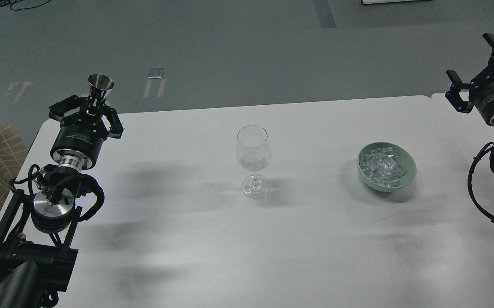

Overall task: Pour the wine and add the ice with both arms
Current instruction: 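Turn the jigger upright and carry it back away from the glass, then set the jigger on the table, open the left gripper and raise it, then move the right gripper down into the green ice bowl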

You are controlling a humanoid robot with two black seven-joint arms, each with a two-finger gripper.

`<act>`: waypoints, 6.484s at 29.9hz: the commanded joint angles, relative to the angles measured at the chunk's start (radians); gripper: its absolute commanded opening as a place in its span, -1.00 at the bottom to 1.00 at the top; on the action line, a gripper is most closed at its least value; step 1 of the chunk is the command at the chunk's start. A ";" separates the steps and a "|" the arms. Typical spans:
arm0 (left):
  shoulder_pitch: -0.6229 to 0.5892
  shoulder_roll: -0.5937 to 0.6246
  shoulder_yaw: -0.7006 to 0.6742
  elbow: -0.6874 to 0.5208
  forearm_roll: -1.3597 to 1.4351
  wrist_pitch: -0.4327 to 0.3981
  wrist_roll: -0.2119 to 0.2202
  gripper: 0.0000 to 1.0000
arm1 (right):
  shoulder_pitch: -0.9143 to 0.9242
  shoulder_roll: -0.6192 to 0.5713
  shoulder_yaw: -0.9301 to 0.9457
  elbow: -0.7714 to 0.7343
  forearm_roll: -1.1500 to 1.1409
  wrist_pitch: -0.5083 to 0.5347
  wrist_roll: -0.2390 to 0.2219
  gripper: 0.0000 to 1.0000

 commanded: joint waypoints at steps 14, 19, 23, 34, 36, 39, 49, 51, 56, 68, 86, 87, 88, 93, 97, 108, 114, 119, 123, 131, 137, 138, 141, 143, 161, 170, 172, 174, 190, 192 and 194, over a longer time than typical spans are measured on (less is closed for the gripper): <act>-0.142 -0.035 -0.023 0.488 -0.132 -0.154 -0.030 -1.00 | -0.008 0.002 -0.015 0.012 -0.006 -0.003 -0.002 1.00; -0.179 -0.038 0.020 0.554 -0.132 -0.159 -0.039 -1.00 | -0.013 0.000 -0.017 0.012 -0.006 -0.003 -0.002 1.00; -0.194 -0.040 0.037 0.568 -0.135 -0.145 -0.042 -1.00 | -0.013 0.000 -0.017 0.012 -0.006 -0.003 -0.002 1.00; -0.242 -0.063 0.072 0.658 -0.132 -0.154 -0.042 -0.90 | -0.012 0.002 -0.017 0.012 -0.006 -0.003 -0.002 1.00; -0.242 -0.063 0.071 0.657 -0.129 -0.154 -0.042 -0.87 | -0.012 0.002 -0.017 0.012 -0.006 -0.003 -0.002 1.00; -0.242 -0.061 0.071 0.657 -0.132 -0.154 -0.043 -0.82 | -0.012 0.003 -0.017 0.012 -0.008 -0.003 -0.002 1.00; -0.237 -0.065 0.072 0.658 -0.126 -0.153 -0.043 -0.64 | -0.013 0.005 -0.018 0.012 -0.009 -0.003 -0.002 1.00; -0.237 -0.063 0.072 0.658 -0.126 -0.154 -0.043 -0.61 | -0.013 0.006 -0.018 0.012 -0.011 -0.003 -0.002 1.00; -0.234 -0.065 0.072 0.651 -0.125 -0.156 -0.042 -0.50 | -0.013 0.006 -0.018 0.011 -0.011 -0.003 -0.002 1.00; -0.231 -0.065 0.074 0.649 -0.123 -0.160 -0.040 -0.28 | -0.013 0.006 -0.018 0.011 -0.012 -0.003 -0.002 1.00; -0.239 -0.060 0.074 0.644 -0.122 -0.160 -0.040 -0.12 | -0.013 0.006 -0.018 0.011 -0.011 -0.003 -0.002 1.00; -0.243 -0.060 0.074 0.644 -0.122 -0.162 -0.040 -0.06 | -0.013 0.008 -0.018 0.011 -0.012 -0.003 -0.002 1.00; -0.245 -0.058 0.072 0.643 -0.122 -0.162 -0.040 0.00 | -0.013 0.008 -0.018 0.011 -0.012 -0.003 -0.002 1.00; -0.237 -0.055 0.074 0.598 -0.122 -0.167 -0.040 0.51 | -0.013 0.008 -0.018 0.011 -0.012 -0.003 -0.002 1.00; -0.234 -0.052 0.074 0.585 -0.122 -0.167 -0.040 0.52 | -0.013 0.008 -0.018 0.011 -0.012 -0.003 0.000 1.00; -0.244 -0.048 0.074 0.575 -0.120 -0.168 -0.040 0.52 | -0.013 0.006 -0.018 0.011 -0.011 -0.003 -0.002 1.00; -0.228 -0.013 0.072 0.459 -0.120 -0.167 -0.039 0.58 | -0.012 0.008 -0.018 0.011 -0.011 -0.003 -0.002 1.00; -0.205 0.004 0.072 0.358 -0.120 -0.153 -0.042 0.79 | -0.013 0.009 -0.018 0.011 -0.011 -0.003 0.000 1.00; -0.187 0.014 0.074 0.285 -0.116 -0.153 -0.028 0.96 | -0.013 0.009 -0.017 0.012 -0.006 -0.003 0.000 1.00; -0.150 0.014 0.094 0.122 -0.102 -0.162 -0.037 0.96 | -0.013 -0.003 -0.017 0.072 -0.009 -0.003 0.000 1.00; -0.158 0.012 0.086 0.063 0.079 -0.150 -0.042 0.96 | -0.013 -0.042 -0.018 0.101 -0.060 -0.003 0.000 1.00; -0.164 0.015 0.086 0.064 0.093 -0.145 -0.042 0.96 | -0.015 -0.050 -0.020 0.107 -0.077 -0.005 0.000 1.00; -0.171 0.034 0.086 0.066 0.115 -0.113 -0.040 0.96 | -0.009 -0.072 -0.018 0.127 -0.202 -0.008 0.000 1.00; -0.173 0.046 0.083 0.066 0.107 -0.110 -0.042 0.96 | -0.004 -0.075 -0.018 0.149 -0.276 -0.008 0.000 1.00; -0.205 0.081 0.077 0.086 0.263 -0.097 -0.060 0.96 | 0.106 -0.290 -0.254 0.425 -0.874 -0.040 -0.009 1.00; -0.147 0.049 0.063 0.014 0.265 -0.096 -0.060 0.96 | 0.243 -0.305 -0.530 0.539 -1.149 -0.043 -0.017 1.00; -0.147 0.046 0.061 0.012 0.265 -0.096 -0.060 0.96 | 0.251 -0.351 -0.578 0.602 -1.169 -0.040 -0.017 1.00; -0.145 0.049 0.061 0.012 0.265 -0.099 -0.060 0.96 | 0.269 -0.436 -0.650 0.679 -1.193 -0.032 -0.012 1.00; -0.101 0.052 0.074 0.012 0.265 -0.110 -0.077 0.96 | 0.213 -0.524 -0.758 0.755 -1.196 0.080 0.001 1.00; -0.096 0.052 0.078 0.012 0.265 -0.108 -0.080 0.96 | 0.174 -0.523 -0.758 0.755 -1.200 0.077 -0.003 1.00; -0.089 0.054 0.075 0.012 0.265 -0.110 -0.082 0.96 | 0.142 -0.512 -0.758 0.750 -1.201 0.062 -0.028 1.00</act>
